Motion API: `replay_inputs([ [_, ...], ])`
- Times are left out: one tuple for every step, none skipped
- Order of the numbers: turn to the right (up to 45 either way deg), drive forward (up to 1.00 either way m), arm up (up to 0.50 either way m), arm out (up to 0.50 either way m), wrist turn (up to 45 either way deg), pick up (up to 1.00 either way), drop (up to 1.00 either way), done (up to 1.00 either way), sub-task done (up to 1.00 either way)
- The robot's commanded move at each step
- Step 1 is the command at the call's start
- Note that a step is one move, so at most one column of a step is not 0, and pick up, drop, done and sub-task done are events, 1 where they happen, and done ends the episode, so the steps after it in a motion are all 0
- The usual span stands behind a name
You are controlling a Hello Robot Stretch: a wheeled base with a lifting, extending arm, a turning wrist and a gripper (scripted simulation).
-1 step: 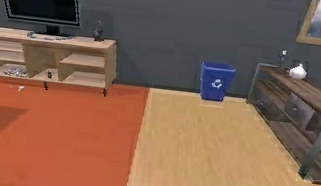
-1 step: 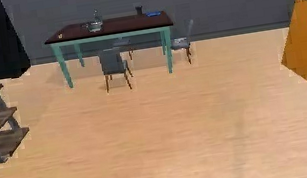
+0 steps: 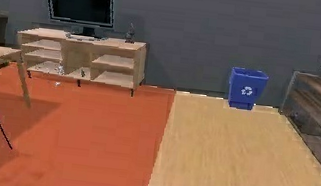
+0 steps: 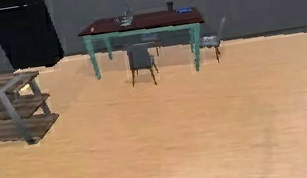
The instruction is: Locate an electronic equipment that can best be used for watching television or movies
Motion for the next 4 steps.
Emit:
replay_inputs([
  [0.0, 1.0, 0.0, 0.0, 0.0, 0.0, 0.0, 0.0, 0.0],
  [0.0, 1.0, 0.0, 0.0, 0.0, 0.0, 0.0, 0.0, 0.0],
  [-9.0, 0.0, 0.0, 0.0, 0.0, 0.0, 0.0, 0.0, 0.0],
  [0.0, 0.25, 0.0, 0.0, 0.0, 0.0, 0.0, 0.0, 0.0],
])
